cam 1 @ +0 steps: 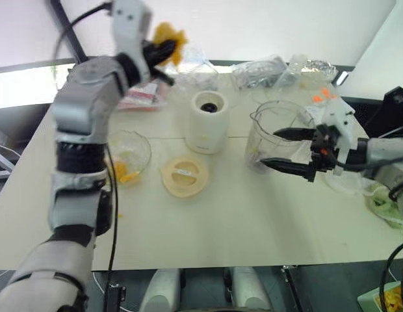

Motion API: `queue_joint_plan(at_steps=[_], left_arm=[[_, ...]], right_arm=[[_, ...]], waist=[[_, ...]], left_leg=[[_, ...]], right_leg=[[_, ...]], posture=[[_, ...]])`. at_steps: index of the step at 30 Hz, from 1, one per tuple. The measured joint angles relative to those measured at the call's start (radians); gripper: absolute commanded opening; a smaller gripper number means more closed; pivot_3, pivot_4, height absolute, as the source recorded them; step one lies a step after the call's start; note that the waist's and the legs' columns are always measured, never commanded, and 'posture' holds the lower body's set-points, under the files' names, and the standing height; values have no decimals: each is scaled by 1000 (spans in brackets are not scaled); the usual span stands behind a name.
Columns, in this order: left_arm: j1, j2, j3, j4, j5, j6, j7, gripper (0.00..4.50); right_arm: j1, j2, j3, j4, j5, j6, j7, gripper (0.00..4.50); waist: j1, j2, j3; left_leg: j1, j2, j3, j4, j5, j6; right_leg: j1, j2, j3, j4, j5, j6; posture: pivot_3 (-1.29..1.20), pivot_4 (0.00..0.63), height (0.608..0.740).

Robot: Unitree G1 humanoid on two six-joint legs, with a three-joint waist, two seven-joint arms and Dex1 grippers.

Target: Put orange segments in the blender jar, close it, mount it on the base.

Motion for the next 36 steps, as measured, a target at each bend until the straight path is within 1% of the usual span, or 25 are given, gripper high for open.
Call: queue_joint_plan(at_steps=[1,4,5,8,12,14,18,22,26,30,33,34,36], left_arm=[[-40,-44,-23,60,5,-53,-35,79],[-99,-129,-60,174,7,-166,-111,79],[-105,-148,-70,203,8,-197,-132,79],[-148,-216,-72,373,29,-297,-179,79],[-220,-278,-71,576,57,-410,-219,79],[-243,-293,-68,647,71,-457,-237,79],[-257,-326,-67,794,94,-537,-290,79],[-258,-359,-65,881,115,-579,-316,79],[-262,-399,-65,936,140,-610,-331,79],[-277,-433,-65,983,177,-628,-317,79],[-289,-455,-65,997,203,-635,-302,979],[-290,-458,-65,997,209,-641,-298,1435],[-290,-462,-65,999,225,-651,-292,2524]], right_arm=[[32,11,-27,-35,15,14,-27,4500],[90,32,-89,-107,48,40,-88,4500],[105,37,-104,-128,57,45,-107,4500],[171,51,-168,-204,87,70,-173,4500],[248,81,-241,-299,131,95,-256,4500],[274,94,-274,-343,157,107,-297,4500],[375,114,-355,-418,213,125,-362,4500],[449,116,-413,-467,257,129,-413,4500],[532,152,-471,-532,306,124,-481,4500],[614,182,-485,-578,335,94,-550,4500],[675,180,-486,-588,380,39,-604,4500],[694,176,-485,-588,390,18,-621,4500],[730,156,-478,-588,405,-20,-650,4500]], waist=[[-1,0,0],[-12,0,0],[-17,1,0],[-13,1,0],[-3,1,1],[-3,1,1],[-2,0,1],[-3,0,1],[-2,0,1],[-3,0,1],[-3,0,1],[-3,0,1],[-4,0,1]], left_leg=[[0,0,0,0,0,0],[0,1,3,0,-1,2],[1,1,3,-1,-2,3],[1,2,3,-1,-2,3],[0,1,3,0,-2,3],[0,1,3,0,-2,3],[-1,1,2,0,-3,5],[-1,1,2,0,-3,5],[-1,1,2,0,-3,5],[-1,1,2,1,-3,5],[0,1,3,1,-3,5],[0,1,3,1,-3,5],[0,1,3,1,-3,5]], right_leg=[[0,0,0,-2,1,1],[0,0,2,-3,1,2],[0,1,2,-3,1,2],[0,2,2,-3,1,2],[0,1,2,-3,1,2],[1,1,2,-5,1,3],[1,1,2,-6,1,4],[1,1,2,-6,1,4],[1,1,2,-6,1,4],[1,1,2,-6,1,4],[1,1,2,-6,1,4],[1,1,2,-6,1,4],[2,1,2,-6,1,4]], posture=[[0,150,740],[0,150,740],[0,150,740],[0,150,740],[0,150,740],[0,150,740],[0,150,740],[0,150,740],[0,150,740],[0,150,740],[0,150,740],[0,150,740],[0,150,740]])
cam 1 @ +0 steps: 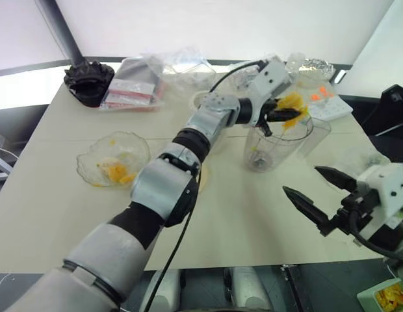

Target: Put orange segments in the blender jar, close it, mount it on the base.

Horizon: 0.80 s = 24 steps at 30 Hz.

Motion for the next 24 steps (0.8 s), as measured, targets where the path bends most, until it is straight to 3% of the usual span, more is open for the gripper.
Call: queue_joint_plan(at_steps=[4,16,24], left_arm=[[0,-7,2,11,22,-20,21,4427],[-21,11,63,16,28,-31,58,4427],[16,230,132,-123,-26,31,-27,4427]], right_arm=[[60,-35,9,0,27,-78,-55,4500],[168,-112,37,-1,53,-224,-136,4500],[205,-68,51,2,11,-227,-145,4500]], waist=[[1,0,0],[1,-1,0],[0,0,0]], left_leg=[[0,0,0,0,0,0],[0,0,0,0,0,0],[1,1,0,0,0,0]], right_leg=[[0,0,0,0,0,0],[1,0,0,-1,0,0],[1,0,0,0,0,0]], posture=[[0,150,740],[0,150,740],[0,150,740]])
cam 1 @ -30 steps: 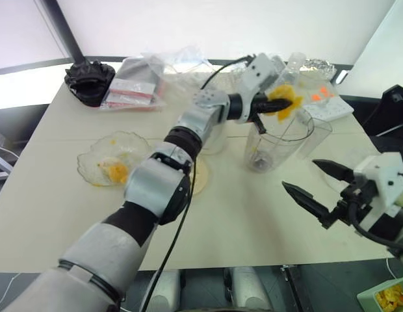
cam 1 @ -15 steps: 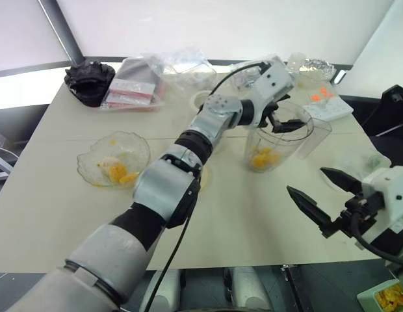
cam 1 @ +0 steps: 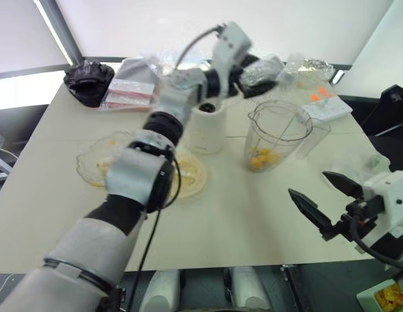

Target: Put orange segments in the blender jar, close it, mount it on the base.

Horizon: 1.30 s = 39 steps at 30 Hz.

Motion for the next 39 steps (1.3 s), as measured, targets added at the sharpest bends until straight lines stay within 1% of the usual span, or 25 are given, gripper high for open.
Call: queue_joint_plan(at_steps=[1,5,8,11,14,15,16,19,21,25,31,39], left_arm=[[18,19,1,-19,-2,10,-6,4427],[198,100,-24,-202,-1,101,-68,4427],[392,164,-60,-436,-4,218,-117,4427],[505,205,-82,-621,-17,308,-126,4427],[638,261,-93,-822,-29,377,-118,4427],[700,274,-98,-884,-33,399,-110,4427],[723,274,-99,-899,-35,410,-108,4427],[868,279,-120,-1041,-50,484,-78,4427],[932,276,-140,-1106,-64,523,-56,4427],[952,272,-140,-1162,-82,558,-4,4427],[959,259,-144,-1170,-89,566,45,4427],[970,236,-176,-1170,-90,562,96,4427]], right_arm=[[2,10,4,4,-13,2,0,4500],[15,46,20,45,-88,3,31,4500],[4,74,30,116,-153,3,47,4500],[-20,96,39,161,-197,3,60,4500],[-55,111,54,213,-249,2,65,4500],[-55,113,59,240,-272,2,69,4500],[-55,114,61,250,-279,3,70,4500],[-77,113,73,318,-350,3,56,4500],[-116,117,71,373,-396,2,39,4500],[-174,142,66,435,-452,9,33,4500],[-252,142,61,560,-516,69,17,4500],[-441,143,34,781,-580,92,-18,4500]], waist=[[0,0,0],[0,0,0],[-2,0,0],[0,0,0],[-1,3,-2],[-1,3,-2],[1,3,-2],[2,1,-2],[3,0,-2],[2,3,-4],[-2,5,-5],[-2,7,-6]], left_leg=[[0,0,0,0,0,0],[0,0,0,0,0,0],[0,1,-1,0,0,0],[0,1,-2,1,0,0],[2,2,-2,1,0,0],[2,2,-2,1,0,0],[2,2,-2,1,0,0],[1,3,-2,1,0,0],[1,2,-2,1,0,0],[2,1,-2,1,0,0],[3,0,-1,1,0,0],[3,0,1,1,0,0]], right_leg=[[0,0,0,0,0,0],[0,0,1,0,0,0],[0,0,1,1,0,0],[0,0,1,2,0,-1],[1,0,4,2,0,-1],[1,0,4,2,0,-1],[1,0,4,2,0,-1],[1,0,3,2,0,-2],[1,0,3,1,-1,-3],[1,0,2,2,-1,-4],[2,0,3,2,-1,-3],[2,0,3,2,0,-2]], posture=[[0,150,740],[0,150,740],[0,150,740],[0,150,740],[0,150,740],[0,150,740],[0,150,740],[0,150,740],[0,150,740],[0,150,740],[0,150,740],[0,150,740]])
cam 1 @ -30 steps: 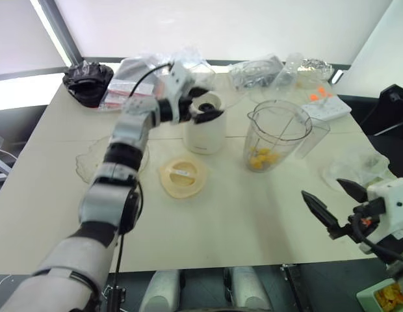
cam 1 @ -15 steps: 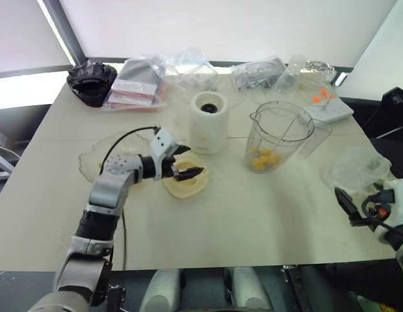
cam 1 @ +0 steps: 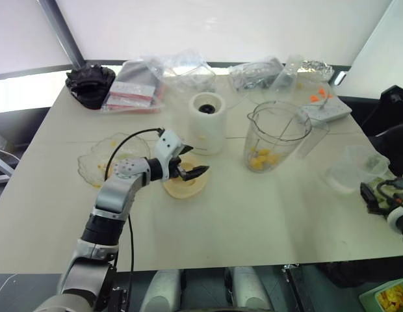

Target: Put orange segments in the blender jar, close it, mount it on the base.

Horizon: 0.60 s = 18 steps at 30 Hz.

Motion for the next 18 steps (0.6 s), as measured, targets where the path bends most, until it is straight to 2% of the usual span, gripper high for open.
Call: queue_joint_plan(at_steps=[7,18], left_arm=[[0,2,0,0,-3,-6,15,4427],[-1,7,0,0,-19,-22,32,4427]], right_arm=[[-72,-2,-2,144,-78,-4,-2,4500],[-121,-2,-2,221,-137,-28,30,4500]], waist=[[0,1,0],[-2,1,-1]], left_leg=[[0,0,1,0,0,0],[0,0,1,0,0,0]], right_leg=[[0,0,0,0,1,1],[0,0,0,0,1,1]], posture=[[0,150,740],[0,150,740]])
